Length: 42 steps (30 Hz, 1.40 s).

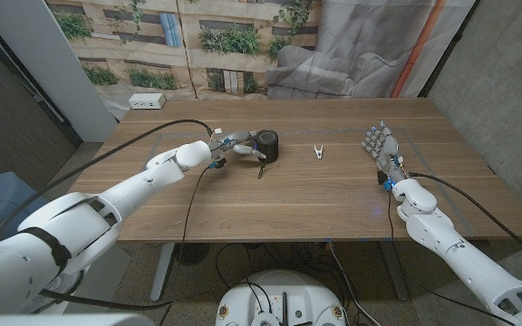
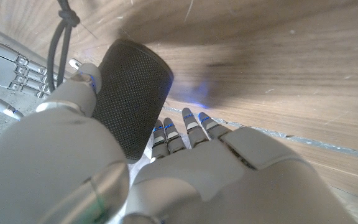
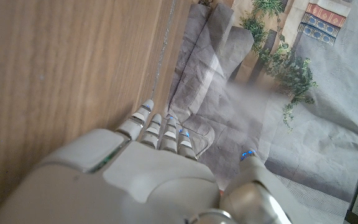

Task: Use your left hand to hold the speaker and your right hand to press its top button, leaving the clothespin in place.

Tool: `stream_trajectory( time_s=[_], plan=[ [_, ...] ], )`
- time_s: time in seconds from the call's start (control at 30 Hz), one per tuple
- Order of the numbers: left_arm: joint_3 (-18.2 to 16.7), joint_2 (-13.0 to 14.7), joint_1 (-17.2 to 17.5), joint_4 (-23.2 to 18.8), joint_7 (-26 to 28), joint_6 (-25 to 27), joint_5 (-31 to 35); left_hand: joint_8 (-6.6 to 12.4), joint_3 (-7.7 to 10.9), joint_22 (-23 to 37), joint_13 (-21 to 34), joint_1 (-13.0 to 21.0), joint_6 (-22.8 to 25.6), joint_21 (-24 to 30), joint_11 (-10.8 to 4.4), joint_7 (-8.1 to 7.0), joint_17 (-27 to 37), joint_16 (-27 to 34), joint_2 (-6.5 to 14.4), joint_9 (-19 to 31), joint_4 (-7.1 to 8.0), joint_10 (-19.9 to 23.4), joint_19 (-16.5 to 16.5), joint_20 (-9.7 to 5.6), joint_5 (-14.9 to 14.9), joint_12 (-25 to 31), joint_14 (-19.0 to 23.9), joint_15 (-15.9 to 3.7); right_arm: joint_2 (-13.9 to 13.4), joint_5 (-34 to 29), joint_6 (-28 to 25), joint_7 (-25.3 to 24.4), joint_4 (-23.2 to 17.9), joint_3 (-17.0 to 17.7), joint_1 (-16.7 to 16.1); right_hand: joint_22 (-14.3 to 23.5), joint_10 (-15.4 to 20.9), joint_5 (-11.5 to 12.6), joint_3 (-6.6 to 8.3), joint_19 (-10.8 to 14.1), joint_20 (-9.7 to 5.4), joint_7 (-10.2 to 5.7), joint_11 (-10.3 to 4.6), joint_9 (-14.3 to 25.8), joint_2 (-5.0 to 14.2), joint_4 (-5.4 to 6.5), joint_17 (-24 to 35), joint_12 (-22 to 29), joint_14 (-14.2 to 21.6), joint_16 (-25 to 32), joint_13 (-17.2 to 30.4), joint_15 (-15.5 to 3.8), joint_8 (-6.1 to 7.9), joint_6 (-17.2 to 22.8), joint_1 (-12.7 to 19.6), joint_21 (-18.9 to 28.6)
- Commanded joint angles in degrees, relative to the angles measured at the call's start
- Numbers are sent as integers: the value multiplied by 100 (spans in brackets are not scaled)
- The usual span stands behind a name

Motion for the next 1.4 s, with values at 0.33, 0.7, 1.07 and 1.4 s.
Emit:
stream_trajectory(
  time_s=[0.33,0.7,1.07,1.4],
  plan=[
    [205,-391,-149,615,60,-310,-53,71,-152,6,22,230,298,42,-122,-41,9,-13,-42,39,2,324,193,-482,6,38,215,-946,-38,56,33,-11,-69,64,-136,19,25,3,5,11,41,-18,-53,17,144,-36,11,-8,59,21,18,12,34,19,21,37],
    [-5,-398,267,191,805,-32,-145,266,-583,13,47,569,1066,65,-197,21,19,30,-31,60,16,1120,643,-679,-13,119,974,-933,-66,97,55,-3,-111,107,-228,19,19,1,18,9,48,-18,-63,18,163,-57,-1,-10,68,26,18,19,35,21,42,37],
    [-100,-489,469,157,1557,3,-56,392,-1087,26,76,1346,2510,85,-277,0,54,60,276,79,89,2537,1458,-979,57,203,2184,-1022,-78,105,69,70,-83,104,-212,19,23,-2,26,11,57,-22,-66,18,170,-75,-11,-9,81,31,18,33,35,21,58,38],
    [-149,-609,553,248,1802,-18,-154,418,-1296,45,110,1590,3016,93,-265,-9,111,165,470,125,113,3126,1707,-990,58,235,2794,-1056,-98,120,62,73,-102,121,-236,20,31,-6,28,14,63,-23,-67,18,173,-84,-16,-5,81,33,18,30,35,20,62,39]
  ],
)
